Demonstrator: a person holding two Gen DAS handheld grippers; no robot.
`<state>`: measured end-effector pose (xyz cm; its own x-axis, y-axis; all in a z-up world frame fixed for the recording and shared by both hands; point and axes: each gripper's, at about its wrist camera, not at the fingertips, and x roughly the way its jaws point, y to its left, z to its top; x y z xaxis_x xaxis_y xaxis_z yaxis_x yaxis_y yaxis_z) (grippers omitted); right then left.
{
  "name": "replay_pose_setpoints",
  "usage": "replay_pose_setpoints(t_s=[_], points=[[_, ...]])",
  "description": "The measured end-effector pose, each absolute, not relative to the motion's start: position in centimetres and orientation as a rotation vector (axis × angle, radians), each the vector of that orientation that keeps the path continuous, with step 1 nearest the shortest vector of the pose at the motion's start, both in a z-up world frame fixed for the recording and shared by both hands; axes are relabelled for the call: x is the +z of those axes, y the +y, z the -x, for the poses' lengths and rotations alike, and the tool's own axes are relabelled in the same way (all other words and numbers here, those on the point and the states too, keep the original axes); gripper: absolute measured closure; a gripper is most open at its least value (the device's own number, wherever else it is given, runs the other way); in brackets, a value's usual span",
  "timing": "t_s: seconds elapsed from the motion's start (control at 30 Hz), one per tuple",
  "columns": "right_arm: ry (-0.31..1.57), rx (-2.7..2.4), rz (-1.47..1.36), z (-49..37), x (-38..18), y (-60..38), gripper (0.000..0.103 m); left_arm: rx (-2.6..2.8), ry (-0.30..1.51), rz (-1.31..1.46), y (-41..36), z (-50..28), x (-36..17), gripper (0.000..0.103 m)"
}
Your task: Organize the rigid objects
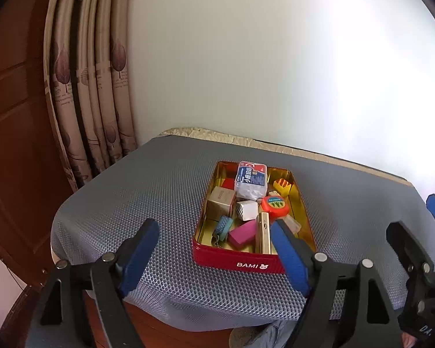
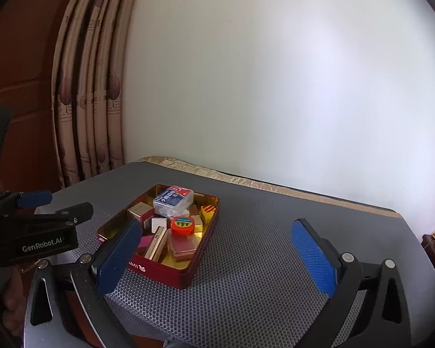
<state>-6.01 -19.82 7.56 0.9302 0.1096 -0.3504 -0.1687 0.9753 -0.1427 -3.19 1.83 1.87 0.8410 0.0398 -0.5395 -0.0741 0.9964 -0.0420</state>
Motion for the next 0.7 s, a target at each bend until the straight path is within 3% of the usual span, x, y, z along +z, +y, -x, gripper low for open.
replay_pose_setpoints(t_s=[0.7], points=[[0.360,0.177,0.166,6.3,7.4,-19.6,0.000,0.081,0.600,0.016,1.7,2.7,1.4,0.021]])
